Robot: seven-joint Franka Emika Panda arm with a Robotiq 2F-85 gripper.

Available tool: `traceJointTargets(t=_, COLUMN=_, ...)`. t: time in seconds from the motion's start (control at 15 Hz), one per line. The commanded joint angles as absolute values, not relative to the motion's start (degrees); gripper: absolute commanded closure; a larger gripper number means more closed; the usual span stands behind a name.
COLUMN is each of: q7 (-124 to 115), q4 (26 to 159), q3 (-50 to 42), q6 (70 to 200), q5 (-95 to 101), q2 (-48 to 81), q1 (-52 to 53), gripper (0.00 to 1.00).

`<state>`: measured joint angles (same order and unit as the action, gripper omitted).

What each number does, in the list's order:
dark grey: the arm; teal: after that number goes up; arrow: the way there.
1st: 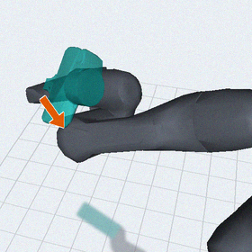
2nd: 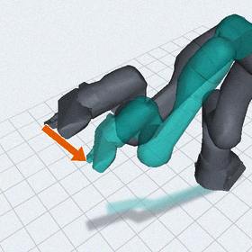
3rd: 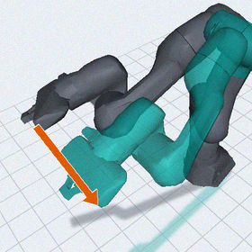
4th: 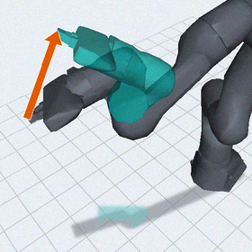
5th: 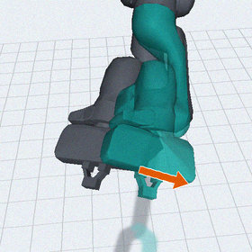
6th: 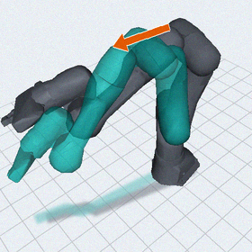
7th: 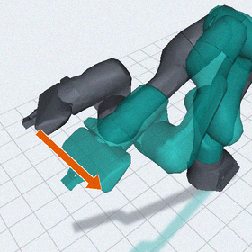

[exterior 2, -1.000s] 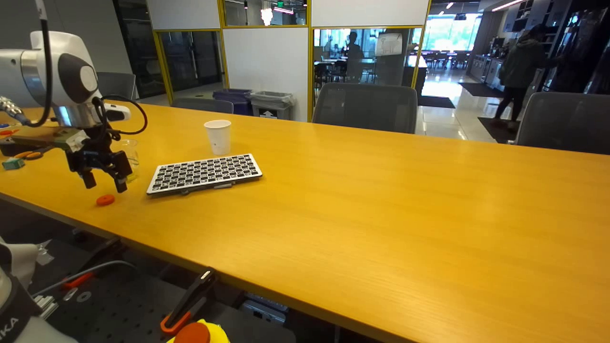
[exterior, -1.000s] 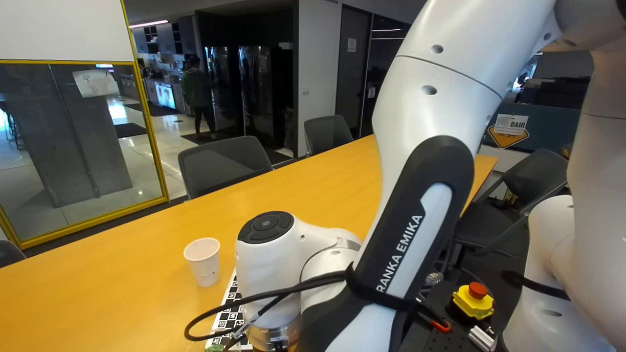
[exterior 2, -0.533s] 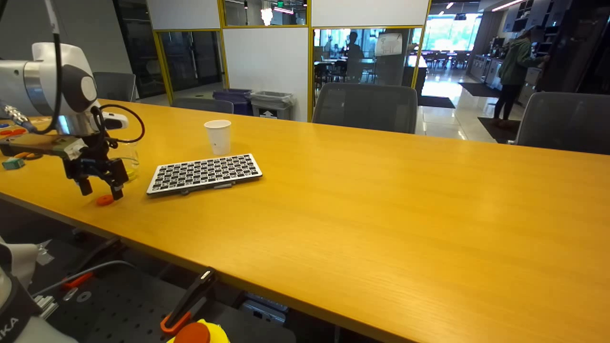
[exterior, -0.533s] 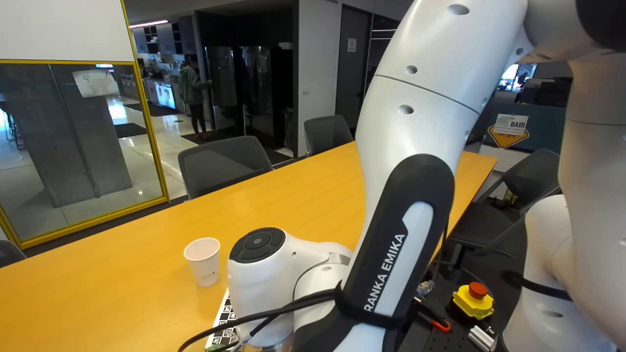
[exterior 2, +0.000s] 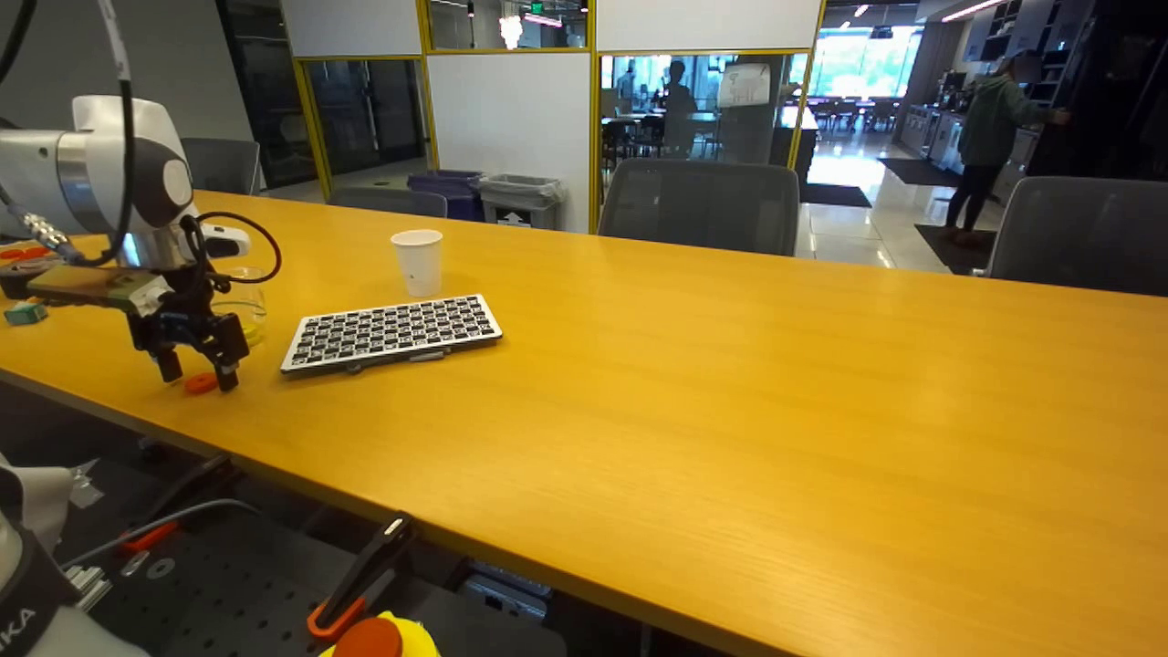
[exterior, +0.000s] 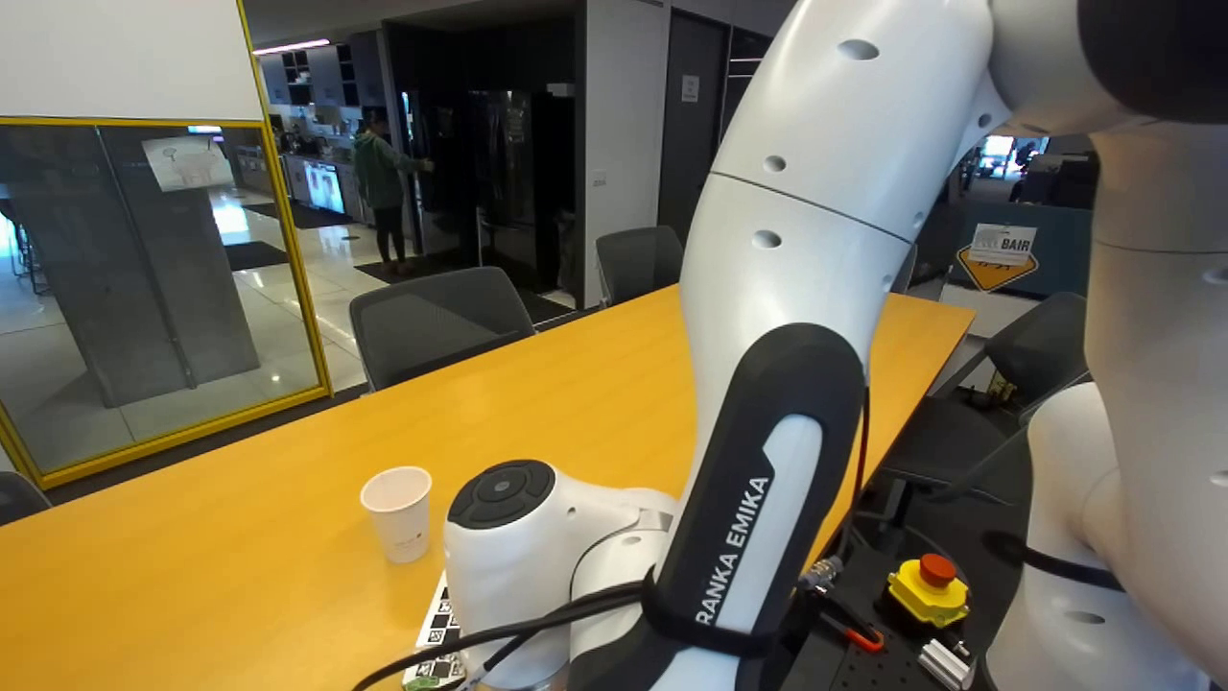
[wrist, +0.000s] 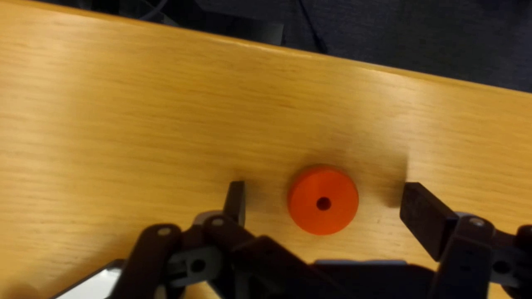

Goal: Put the yellow rings in the clear cup and the orange rings in the white cups

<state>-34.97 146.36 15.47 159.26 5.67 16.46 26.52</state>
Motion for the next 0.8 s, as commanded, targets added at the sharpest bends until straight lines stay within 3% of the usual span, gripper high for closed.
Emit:
traceJointTargets(t=0.0, q7=-35.4, q4=145.5, q3=14.1, q6=161.0, q5=5.0, q2=17.3, q1=28.0, gripper=0.34)
traceJointTargets(t=0.4, q7=-35.7, q4=145.3, q3=13.8, q6=161.0, q5=5.0, q2=16.6, q1=28.1, gripper=0.8)
traceJointTargets(t=0.73, q7=-34.3, q4=145.2, q3=14.1, q6=158.7, q5=3.1, q2=15.1, q1=26.5, gripper=0.78)
